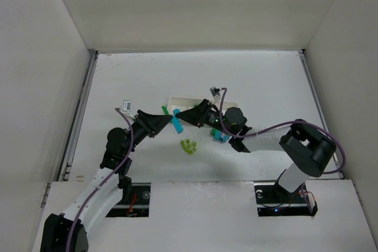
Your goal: Sort the legos into containers by color
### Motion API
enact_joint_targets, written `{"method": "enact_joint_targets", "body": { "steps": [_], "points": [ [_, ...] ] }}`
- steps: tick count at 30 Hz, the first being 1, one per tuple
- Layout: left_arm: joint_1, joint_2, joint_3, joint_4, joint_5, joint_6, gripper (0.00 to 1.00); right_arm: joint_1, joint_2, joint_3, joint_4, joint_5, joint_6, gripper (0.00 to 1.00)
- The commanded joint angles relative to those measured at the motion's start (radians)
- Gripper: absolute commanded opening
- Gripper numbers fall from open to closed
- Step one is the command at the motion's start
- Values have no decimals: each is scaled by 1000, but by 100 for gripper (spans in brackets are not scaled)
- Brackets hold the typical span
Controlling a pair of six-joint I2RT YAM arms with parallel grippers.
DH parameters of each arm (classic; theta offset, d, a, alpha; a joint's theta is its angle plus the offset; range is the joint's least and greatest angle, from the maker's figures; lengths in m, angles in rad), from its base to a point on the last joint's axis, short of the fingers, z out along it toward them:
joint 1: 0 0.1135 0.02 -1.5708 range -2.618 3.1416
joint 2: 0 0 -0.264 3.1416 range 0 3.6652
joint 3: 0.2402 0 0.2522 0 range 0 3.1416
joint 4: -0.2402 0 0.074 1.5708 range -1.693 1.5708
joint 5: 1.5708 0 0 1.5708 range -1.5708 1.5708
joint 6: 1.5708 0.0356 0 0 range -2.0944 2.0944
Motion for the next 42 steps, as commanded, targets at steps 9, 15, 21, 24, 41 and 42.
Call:
{"method": "enact_joint_targets", "body": {
  "steps": [9,15,21,24,41,42],
  "points": [
    [-59,9,14,-2,-25,90,36,-2,-27,56,-29,12,-15,38],
    [-78,29,25,18,-31,90,16,-2,-18,56,-28,11,2,38],
    [-63,-58,17,-14,-25,75,7,-58,-47,21,-25,3,0,38],
    [-52,-77,13,-37,-19,75,6,-81,-55,17,-33,-4,-4,38],
    [-28,-71,25,-50,-14,86,5,-114,-20,59,-97,-23,-15,38],
    [-16,-78,32,-67,-20,87,5,-112,-11,74,-127,-17,-30,38]
  ]
}}
